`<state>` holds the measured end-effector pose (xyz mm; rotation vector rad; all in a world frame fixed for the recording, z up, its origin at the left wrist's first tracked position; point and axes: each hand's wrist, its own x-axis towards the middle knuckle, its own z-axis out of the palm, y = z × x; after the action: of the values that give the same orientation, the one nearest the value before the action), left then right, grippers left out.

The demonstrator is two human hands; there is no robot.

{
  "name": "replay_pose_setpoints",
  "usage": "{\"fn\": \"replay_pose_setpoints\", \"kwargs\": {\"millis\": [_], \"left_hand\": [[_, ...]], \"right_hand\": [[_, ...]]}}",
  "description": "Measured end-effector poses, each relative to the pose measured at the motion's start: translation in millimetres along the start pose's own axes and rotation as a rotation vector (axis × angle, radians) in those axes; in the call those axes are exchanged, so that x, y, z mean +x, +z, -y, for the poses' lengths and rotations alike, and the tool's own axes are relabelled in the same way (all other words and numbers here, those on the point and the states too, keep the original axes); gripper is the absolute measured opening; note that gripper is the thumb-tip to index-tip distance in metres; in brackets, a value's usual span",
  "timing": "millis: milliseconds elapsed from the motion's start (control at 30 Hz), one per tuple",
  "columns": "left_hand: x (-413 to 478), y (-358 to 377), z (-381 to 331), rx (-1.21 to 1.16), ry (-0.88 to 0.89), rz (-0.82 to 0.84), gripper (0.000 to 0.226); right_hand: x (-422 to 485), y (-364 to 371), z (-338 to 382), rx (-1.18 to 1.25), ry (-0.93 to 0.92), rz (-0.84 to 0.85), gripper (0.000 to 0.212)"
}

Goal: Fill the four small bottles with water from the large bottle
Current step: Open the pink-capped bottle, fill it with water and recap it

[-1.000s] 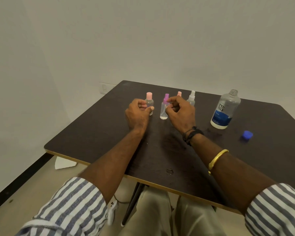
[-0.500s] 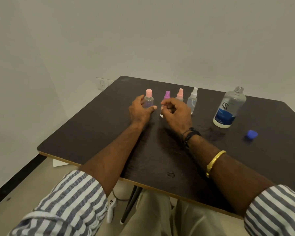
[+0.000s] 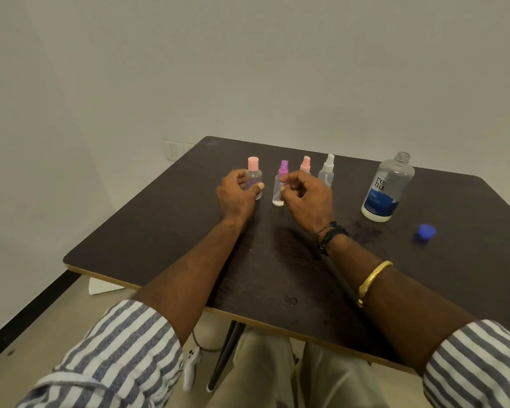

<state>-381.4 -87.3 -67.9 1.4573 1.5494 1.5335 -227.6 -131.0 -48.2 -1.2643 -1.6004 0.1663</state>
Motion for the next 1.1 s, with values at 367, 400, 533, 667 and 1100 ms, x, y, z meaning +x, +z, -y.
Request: {"fn": "replay_pose_setpoints", "kwargs": {"millis": [367,400,533,667,1100], "left_hand": [[-23,4,-8,-0.021,0.155,-0.052,0.047],[-26,4,-9,-0.026,0.164,-0.048,0.047],[-37,11,-12,-0.052,0.201,-0.016,0.048],[-47,21,-19,-0.073,0.226,0.031,0.044],[-67,53,-27,-0.064,0.326,0.196,0.044]], "right_hand": [[7,-16,16,0.019,0.022,-0.049,0.013],[8,-17,17,0.017,0.025,-0.05,0.013],[8,-24,20,0.037,0.035,-0.051,0.017],[10,-32,19,0.004,0.056,-0.04,0.031],[11,-63,-1,-0.11,0.215,-0.035,0.036]]}}
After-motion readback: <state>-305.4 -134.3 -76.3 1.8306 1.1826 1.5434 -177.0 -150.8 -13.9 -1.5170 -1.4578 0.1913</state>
